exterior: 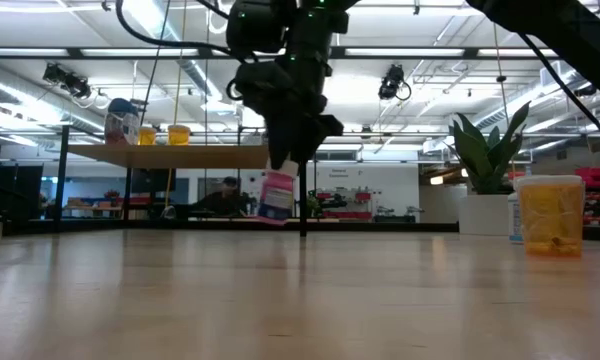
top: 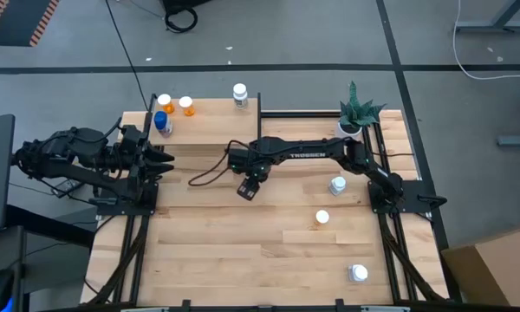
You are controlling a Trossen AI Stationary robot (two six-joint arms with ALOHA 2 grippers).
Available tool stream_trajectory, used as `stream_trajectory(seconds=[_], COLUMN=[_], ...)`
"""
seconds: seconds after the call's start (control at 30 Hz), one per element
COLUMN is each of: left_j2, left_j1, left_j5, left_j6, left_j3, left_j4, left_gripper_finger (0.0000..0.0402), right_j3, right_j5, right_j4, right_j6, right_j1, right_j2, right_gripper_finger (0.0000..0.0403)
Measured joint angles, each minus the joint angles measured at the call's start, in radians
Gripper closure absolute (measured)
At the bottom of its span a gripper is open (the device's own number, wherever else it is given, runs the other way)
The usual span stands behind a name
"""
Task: Pick and place medicine bottles onto shelf by color
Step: Put the pink pill bottle on the shelf
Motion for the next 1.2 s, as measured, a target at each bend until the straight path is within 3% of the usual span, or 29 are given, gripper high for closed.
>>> stream_trajectory(seconds=[0.5, 0.73, 1.2], left_j2=[0.0, 0.0, 0.0], left_j1=[0.0, 0.0, 0.0], left_j5=[0.0, 0.0, 0.0], left_j6=[-0.022, -0.024, -0.017], left_j3=[0.0, 0.0, 0.0], left_j4=[-0.006, -0.016, -0.024], left_gripper_finger=[0.023, 0.023, 0.023], right_j3=[0.002, 0.003, 0.086], right_j5=[-0.02, -0.01, -0.023], right_j4=[-0.104, -0.034, 0.061], right_j6=[0.024, 0.074, 0.068], right_j1=[0.013, 0.02, 0.02], right_j2=[0.05, 0.057, 0.066], right_gripper_finger=[0.0214, 0.021, 0.0128])
